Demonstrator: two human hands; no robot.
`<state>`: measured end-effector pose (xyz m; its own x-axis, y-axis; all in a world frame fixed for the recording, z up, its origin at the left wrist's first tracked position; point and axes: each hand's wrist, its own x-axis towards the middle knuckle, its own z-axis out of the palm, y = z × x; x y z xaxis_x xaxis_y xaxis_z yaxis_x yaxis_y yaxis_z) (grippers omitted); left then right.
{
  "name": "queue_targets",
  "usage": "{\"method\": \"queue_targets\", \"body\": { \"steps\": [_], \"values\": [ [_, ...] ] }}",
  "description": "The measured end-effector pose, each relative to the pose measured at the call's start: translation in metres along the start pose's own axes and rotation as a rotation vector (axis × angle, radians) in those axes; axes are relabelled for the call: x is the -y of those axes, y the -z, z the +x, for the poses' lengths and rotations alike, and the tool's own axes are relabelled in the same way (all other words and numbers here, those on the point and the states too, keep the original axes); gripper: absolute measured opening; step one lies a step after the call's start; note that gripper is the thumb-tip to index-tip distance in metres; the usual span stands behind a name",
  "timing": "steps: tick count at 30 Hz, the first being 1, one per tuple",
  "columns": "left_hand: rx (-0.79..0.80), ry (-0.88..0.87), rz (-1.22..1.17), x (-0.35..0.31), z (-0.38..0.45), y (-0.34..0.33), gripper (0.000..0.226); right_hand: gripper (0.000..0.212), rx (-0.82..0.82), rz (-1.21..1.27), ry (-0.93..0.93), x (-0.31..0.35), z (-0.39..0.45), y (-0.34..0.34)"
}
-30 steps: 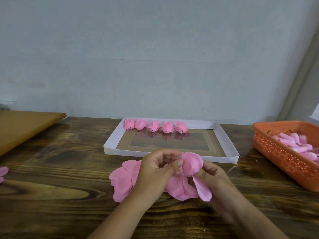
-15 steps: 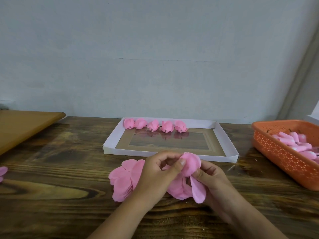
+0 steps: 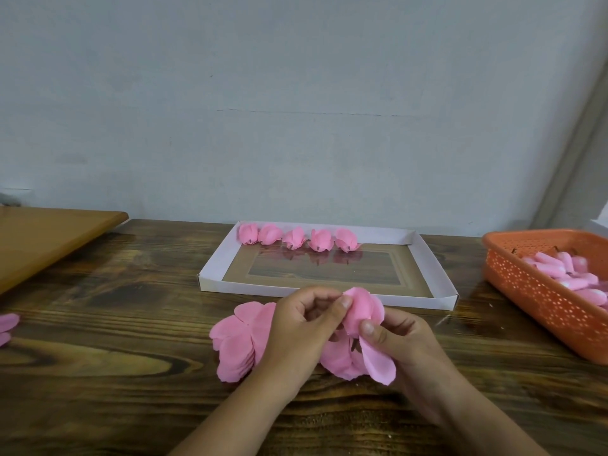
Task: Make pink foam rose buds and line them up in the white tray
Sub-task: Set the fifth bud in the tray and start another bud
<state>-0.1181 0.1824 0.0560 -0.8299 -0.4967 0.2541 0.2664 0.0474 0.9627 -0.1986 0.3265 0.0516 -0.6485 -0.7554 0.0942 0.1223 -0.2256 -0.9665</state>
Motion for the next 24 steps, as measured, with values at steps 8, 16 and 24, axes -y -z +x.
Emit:
{"method": "queue_targets", "body": {
  "steps": [8, 16, 24],
  "values": [
    [0.098, 0.193, -0.051, 0.0, 0.0005, 0.002, 0.048, 0.037, -0.019, -0.004, -0.011, 0.0017, -0.0036, -0.0021],
    [0.232, 0.303, -0.092, -0.0041, 0.0015, 0.0036, 0.053, 0.04, -0.007, 0.032, 0.066, 0.0021, 0.0004, 0.0025],
    [0.293, 0.224, -0.027, -0.0072, 0.0018, 0.0067, 0.039, 0.044, -0.035, 0.012, 0.052, 0.0042, 0.0015, 0.0065]
  ]
}}
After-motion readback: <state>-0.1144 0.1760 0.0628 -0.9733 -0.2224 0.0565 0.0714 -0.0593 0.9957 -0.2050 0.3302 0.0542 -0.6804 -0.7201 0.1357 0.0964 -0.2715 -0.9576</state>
